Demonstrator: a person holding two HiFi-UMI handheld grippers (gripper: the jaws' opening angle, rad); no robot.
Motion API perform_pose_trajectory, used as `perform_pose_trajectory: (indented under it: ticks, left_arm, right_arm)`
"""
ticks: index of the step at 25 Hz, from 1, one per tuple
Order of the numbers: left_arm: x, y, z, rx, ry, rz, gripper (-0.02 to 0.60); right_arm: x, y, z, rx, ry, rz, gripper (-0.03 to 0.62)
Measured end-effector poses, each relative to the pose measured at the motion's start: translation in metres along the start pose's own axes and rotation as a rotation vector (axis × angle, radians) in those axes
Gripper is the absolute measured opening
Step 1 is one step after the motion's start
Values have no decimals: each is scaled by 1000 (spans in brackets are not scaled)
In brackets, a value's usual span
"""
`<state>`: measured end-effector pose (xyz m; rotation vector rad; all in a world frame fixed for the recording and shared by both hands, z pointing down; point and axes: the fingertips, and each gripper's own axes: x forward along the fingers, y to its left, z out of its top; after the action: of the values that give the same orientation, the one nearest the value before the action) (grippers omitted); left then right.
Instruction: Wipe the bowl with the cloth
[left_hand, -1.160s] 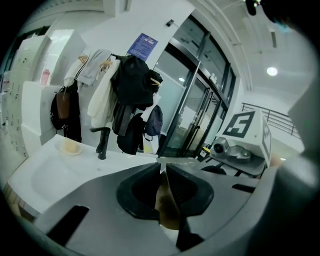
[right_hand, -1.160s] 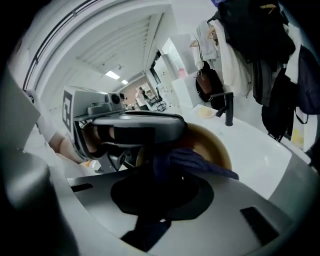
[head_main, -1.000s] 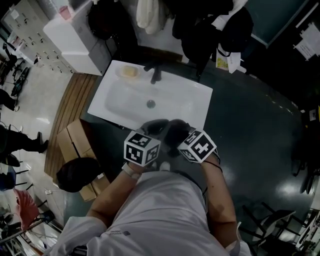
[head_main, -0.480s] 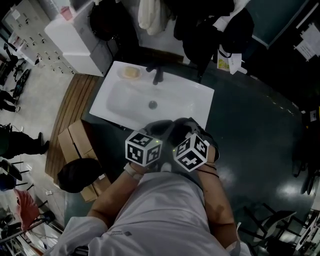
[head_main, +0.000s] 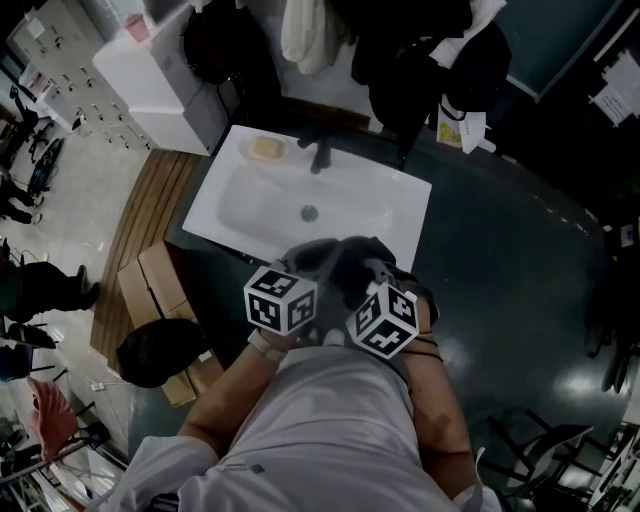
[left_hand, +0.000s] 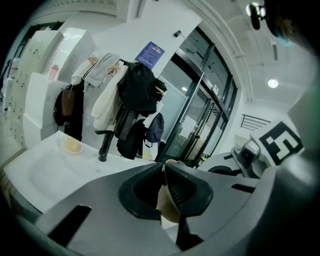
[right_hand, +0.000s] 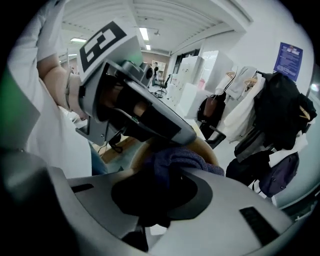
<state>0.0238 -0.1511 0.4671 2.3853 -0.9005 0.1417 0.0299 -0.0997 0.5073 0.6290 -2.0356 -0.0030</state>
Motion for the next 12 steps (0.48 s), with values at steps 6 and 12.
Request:
perform_pose_trajectory:
  ticks: [6,12]
  left_arm:
    - [-5,12,0,-37,-10,6,23]
    - [-8,26,3,-82,-25,10,21]
  right_arm:
    - [-37,-14,6,63,-95,-27,75]
    - [-100,-65,15,304,-388,-136,75]
